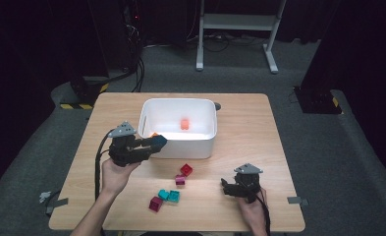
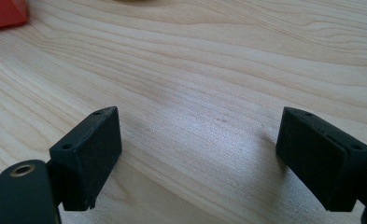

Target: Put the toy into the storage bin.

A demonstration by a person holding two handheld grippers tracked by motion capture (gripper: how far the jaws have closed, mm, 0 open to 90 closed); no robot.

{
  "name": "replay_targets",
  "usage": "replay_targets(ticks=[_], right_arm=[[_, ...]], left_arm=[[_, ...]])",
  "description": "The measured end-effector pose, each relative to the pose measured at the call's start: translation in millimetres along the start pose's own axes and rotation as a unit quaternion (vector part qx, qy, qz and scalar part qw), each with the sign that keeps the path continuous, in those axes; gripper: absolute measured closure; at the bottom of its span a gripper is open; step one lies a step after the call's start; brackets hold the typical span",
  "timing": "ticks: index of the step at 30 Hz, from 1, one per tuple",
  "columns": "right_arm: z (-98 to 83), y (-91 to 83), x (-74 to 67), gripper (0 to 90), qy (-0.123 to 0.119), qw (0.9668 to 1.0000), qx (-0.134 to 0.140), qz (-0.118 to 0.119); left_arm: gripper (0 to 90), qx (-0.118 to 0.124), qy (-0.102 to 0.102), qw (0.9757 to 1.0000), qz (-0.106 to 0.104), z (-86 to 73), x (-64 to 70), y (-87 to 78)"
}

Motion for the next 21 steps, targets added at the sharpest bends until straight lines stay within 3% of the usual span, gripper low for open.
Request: replay_targets(ticks=[6, 15, 21], right_arm=[[-0.1, -0.1, 0.1, 13.9, 0.0, 1.0, 0.0, -0.001], [-0.1, -0.1, 0.1, 13.9, 0.0, 1.0, 0.0, -0.001], [-0.2, -0.2, 0.1, 13.9, 0.0, 1.0, 0.0, -0.001]], left_arm=[[58.5, 0.014, -0.013, 0.9998, -0.01, 12.0, -7.7, -0.5], [58.5, 0.031, -0.021, 0.9993, -0.004, 27.7, -16.2, -0.3], [58.5, 0.031, -0.009, 0.9994, 0.008, 38.2, -17.7, 5.8]])
Point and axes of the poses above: each handheld gripper's, and its own axes: y roughly forward along the jaws, z roughly out of its top, x roughly to its right, the point moved 6 cm from there along y, roughly forward along the jaws, and after that the axes turned 8 degrees about -z, right-handed, at the moved point
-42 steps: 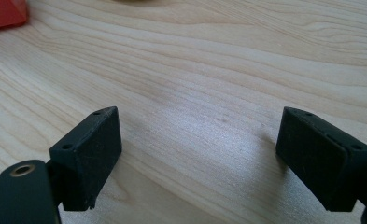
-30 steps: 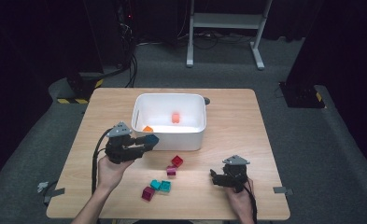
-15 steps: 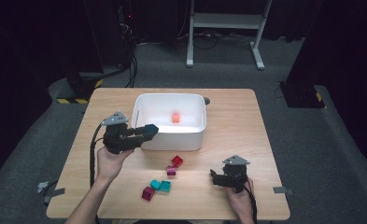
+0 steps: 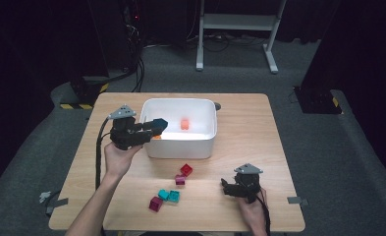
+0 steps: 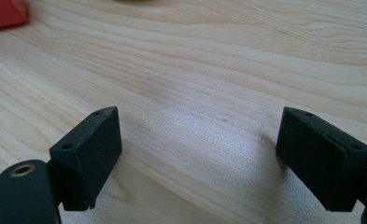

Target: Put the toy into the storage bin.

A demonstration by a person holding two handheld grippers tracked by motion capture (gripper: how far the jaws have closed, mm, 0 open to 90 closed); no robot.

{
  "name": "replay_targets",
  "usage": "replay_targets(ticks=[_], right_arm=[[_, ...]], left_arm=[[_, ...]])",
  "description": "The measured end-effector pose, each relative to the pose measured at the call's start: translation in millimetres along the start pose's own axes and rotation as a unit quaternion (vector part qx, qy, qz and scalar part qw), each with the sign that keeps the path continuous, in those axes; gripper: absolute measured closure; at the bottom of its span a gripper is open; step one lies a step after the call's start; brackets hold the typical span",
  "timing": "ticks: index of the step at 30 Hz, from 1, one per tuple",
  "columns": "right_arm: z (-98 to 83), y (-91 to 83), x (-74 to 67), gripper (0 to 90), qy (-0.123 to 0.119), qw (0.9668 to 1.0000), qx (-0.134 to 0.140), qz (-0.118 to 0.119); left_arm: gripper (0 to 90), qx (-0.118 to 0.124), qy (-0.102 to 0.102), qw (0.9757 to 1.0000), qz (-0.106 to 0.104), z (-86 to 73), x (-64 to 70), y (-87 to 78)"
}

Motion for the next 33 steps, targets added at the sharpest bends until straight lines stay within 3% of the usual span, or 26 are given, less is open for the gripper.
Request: replay_targets(ticks=[14, 21, 33], right_arm=[[-0.4, -0.5, 0.2, 13.9, -0.001, 1.0, 0.0, 0.0], [-0.5, -0.5, 0.2, 13.9, -0.001, 1.0, 0.0, 0.001], [-0.4, -0.4, 0.2, 13.9, -0.001, 1.0, 0.0, 0.0]], left_arm=[[58.4, -0.007, -0.001, 0.9999, 0.016, 14.0, -8.6, 24.1], [58.4, -0.014, 0.001, 0.9992, 0.037, 16.9, -17.5, 35.3], [58.3, -0.025, -0.015, 0.9984, 0.049, 16.0, -30.5, 53.8]])
Point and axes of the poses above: each handheld gripper's, and its own axes: y roughly forward along the jaws, z roughly out of its top, x roughly to its right, the point moved 6 cm from there along y, roughly forward along the jaws, and after that the axes turned 8 degrees about -z, right-handed, at the moved point
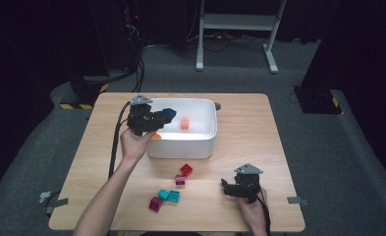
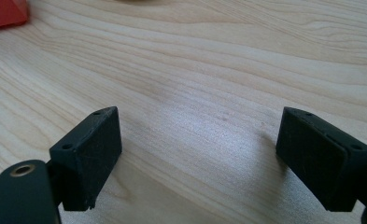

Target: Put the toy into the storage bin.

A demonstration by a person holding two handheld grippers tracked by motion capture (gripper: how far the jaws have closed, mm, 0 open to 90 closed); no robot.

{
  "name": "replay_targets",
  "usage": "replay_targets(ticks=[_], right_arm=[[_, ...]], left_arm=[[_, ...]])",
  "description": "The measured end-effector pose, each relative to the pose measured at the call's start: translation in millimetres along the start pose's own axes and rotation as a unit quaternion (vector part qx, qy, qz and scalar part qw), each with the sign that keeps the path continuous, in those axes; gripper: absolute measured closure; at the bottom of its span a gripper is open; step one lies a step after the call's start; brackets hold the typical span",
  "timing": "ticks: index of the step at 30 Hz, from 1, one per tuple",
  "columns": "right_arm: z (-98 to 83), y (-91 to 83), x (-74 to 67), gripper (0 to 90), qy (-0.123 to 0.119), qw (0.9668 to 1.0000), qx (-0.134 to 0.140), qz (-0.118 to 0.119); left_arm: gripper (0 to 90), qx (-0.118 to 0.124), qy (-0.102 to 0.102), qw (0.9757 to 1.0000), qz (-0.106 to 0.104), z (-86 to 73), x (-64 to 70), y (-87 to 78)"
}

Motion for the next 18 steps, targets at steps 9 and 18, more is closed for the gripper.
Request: replay_targets(ticks=[9, 18], right_arm=[[0.0, 0.0, -0.1, 13.9, 0.001, 1.0, 0.0, 0.0], [0.0, 0.0, -0.1, 13.9, 0.001, 1.0, 0.0, 0.0]], left_arm=[[57.8, -0.023, -0.001, 0.9996, 0.017, -5.7, -8.4, 11.9], [43.4, -0.042, 0.005, 0.9985, 0.035, -9.5, -13.7, 18.3]])
Point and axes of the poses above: each handheld gripper's, and its own axes: y roughly forward along the jaws, z roughly out of its top, x roughly to its right, the point moved 6 cm from there along y, roughly forward along the jaws, and after that the axes turned 8 degrees about -z, right-handed, at the moved point
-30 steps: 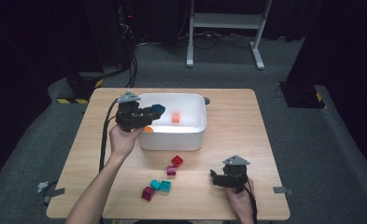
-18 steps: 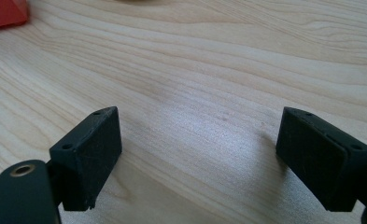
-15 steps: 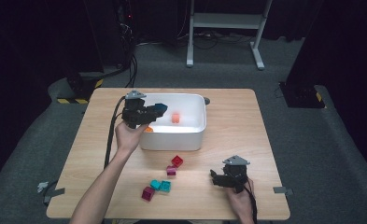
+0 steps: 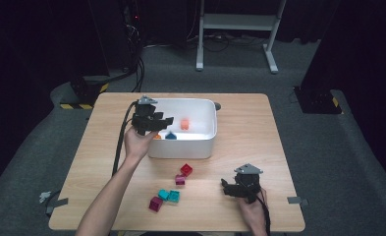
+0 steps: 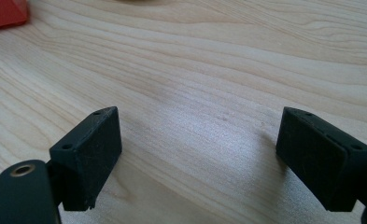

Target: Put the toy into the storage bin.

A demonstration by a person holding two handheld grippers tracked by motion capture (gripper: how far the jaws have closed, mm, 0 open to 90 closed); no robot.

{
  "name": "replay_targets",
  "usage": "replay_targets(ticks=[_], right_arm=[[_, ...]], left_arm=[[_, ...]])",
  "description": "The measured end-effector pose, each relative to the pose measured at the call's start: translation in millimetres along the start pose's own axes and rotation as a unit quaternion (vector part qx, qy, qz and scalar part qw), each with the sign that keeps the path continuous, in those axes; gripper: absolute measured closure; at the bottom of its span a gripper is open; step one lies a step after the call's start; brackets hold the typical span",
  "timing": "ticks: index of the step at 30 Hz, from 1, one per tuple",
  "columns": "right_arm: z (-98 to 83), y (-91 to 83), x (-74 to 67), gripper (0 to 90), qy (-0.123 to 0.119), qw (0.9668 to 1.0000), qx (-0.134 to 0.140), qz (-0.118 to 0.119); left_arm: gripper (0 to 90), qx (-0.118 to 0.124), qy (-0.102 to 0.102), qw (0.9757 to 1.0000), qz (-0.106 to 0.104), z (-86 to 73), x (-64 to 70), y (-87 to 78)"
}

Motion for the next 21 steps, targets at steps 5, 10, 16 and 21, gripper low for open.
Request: replay_targets(ticks=[5, 10, 16, 21], right_arm=[[0.0, 0.1, 0.1, 13.9, -0.001, 1.0, 0.0, 0.0], [-0.1, 0.0, 0.1, 13.9, -0.001, 1.0, 0.0, 0.0], [0.0, 0.0, 0.1, 13.9, -0.001, 1.0, 0.0, 0.0], [0.0, 0.0, 0.1, 13.9, -0.001, 1.0, 0.0, 0.0]], left_arm=[[36.2, 0.009, 0.012, 0.9999, 0.002, 1.1, 7.0, -9.7], [32.7, 0.026, 0.017, 0.9995, -0.001, -0.4, 14.6, -20.5], [28.9, 0.033, 0.03, 0.999, 0.008, -9.8, 22.2, -37.0], [25.7, 0.043, 0.031, 0.9986, 0.0, -18.4, 27.9, -52.7]])
Point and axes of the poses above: each handheld gripper's, and its own axes: y roughly forward along the jaws, z roughly out of its top, x roughly to its right, the point moved 6 cm from there along y, roughly forward along the jaws, and after that the axes turned 8 degrees about -z, right-handed, at the moved point
